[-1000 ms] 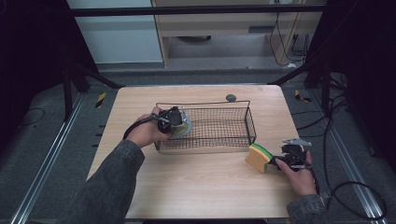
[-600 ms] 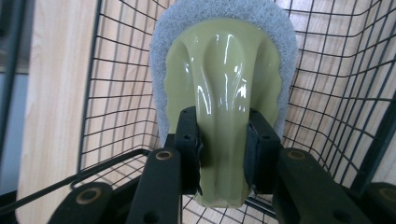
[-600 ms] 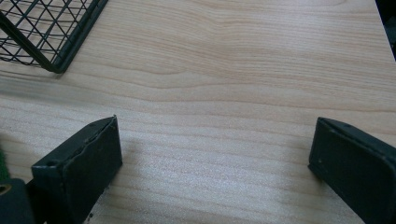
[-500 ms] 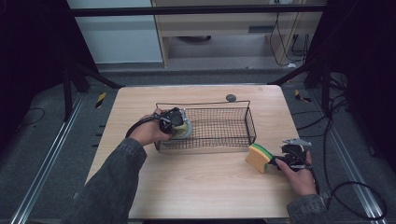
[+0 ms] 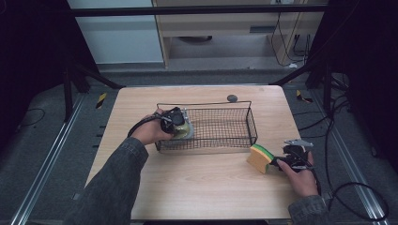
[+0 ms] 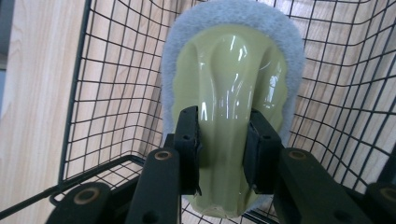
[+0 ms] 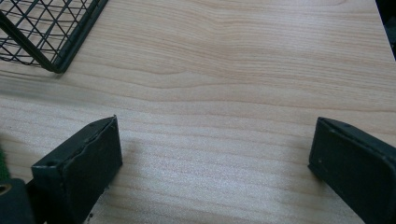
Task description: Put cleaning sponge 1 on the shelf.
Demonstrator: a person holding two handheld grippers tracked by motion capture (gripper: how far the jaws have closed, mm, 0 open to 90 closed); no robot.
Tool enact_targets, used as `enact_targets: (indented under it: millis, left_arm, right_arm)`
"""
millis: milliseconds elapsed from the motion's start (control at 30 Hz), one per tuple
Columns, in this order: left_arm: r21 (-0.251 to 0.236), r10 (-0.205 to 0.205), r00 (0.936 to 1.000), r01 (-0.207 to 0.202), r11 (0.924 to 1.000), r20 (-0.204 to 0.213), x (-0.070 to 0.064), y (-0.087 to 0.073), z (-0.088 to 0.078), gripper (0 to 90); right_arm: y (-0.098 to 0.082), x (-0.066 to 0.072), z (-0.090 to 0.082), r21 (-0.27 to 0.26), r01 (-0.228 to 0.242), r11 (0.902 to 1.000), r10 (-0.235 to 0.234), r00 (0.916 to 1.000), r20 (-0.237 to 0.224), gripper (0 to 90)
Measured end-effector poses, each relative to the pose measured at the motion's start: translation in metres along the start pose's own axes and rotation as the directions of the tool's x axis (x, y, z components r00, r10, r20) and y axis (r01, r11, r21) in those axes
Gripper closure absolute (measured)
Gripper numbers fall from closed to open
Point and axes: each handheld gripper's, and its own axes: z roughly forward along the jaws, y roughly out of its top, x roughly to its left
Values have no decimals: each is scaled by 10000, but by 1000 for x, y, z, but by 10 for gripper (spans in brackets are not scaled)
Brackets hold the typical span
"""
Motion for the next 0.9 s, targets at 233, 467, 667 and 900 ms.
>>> enact_targets:
  millis: [233, 467, 667, 900]
  left_arm:
    - [-9, 16, 10000, -16, 10000, -45, 1, 0, 1, 692]
    - [38, -31, 10000, 31, 10000, -45, 1, 1, 3, 688]
    - [112, -87, 10000, 86, 9999, 35, 1, 0, 5, 677]
    - [46, -60, 10000, 60, 10000, 49, 0, 0, 3, 673]
  right_arm:
    - [0, 0, 0, 3, 1, 10000, -1, 10000, -9, 28]
    - [0, 0, 0, -8, 40, 10000, -40, 10000, -7, 28]
    - [0, 0, 0, -11, 52, 10000, -52, 10000, -5, 28]
    - [0, 0, 0, -8, 40, 10000, -40, 10000, -7, 28]
